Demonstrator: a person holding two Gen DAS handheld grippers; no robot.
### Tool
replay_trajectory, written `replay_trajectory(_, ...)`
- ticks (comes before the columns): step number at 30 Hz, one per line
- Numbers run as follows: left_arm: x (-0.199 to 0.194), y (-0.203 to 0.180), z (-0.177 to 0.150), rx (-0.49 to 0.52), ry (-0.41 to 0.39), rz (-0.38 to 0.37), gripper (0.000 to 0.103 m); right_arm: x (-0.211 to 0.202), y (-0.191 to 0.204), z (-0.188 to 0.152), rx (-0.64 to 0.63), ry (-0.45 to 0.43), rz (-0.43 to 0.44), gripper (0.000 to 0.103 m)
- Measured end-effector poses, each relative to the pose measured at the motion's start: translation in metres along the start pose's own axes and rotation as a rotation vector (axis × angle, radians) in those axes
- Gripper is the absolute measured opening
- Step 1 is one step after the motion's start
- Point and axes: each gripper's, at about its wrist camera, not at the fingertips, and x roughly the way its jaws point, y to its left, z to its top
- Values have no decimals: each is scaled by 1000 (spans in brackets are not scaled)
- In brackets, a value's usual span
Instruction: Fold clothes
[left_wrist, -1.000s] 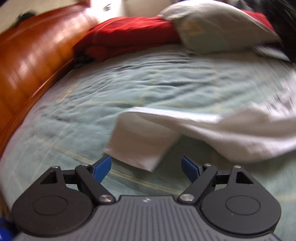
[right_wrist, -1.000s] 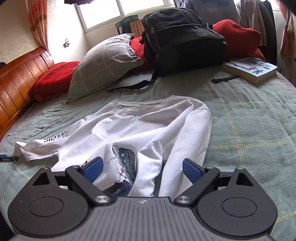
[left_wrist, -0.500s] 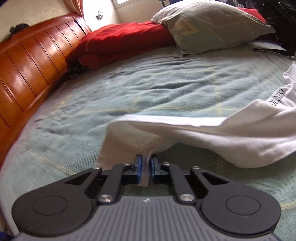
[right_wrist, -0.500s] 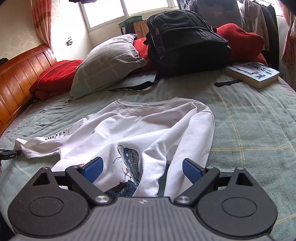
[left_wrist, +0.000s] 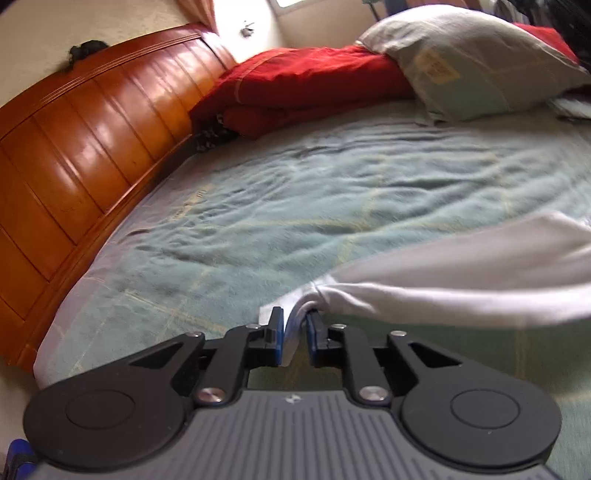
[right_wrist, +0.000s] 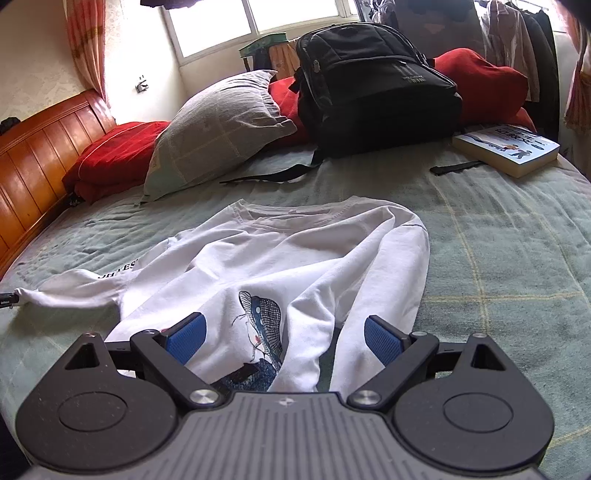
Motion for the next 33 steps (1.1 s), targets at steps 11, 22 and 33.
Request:
replay_trajectory(11, -55, -24, -20, -34, 11, -157, 75, -19, -4, -7, 2, -10, 21, 95)
replay_trajectory(22, -149, -146, -50, 161, 8, -466, 85, -38, -23, -37, -5, 36, -10, 95)
replay_trajectory(33, -239, -211, -79, 143, -70, -578, 92, -43, -29, -83, -78, 85, -54, 96)
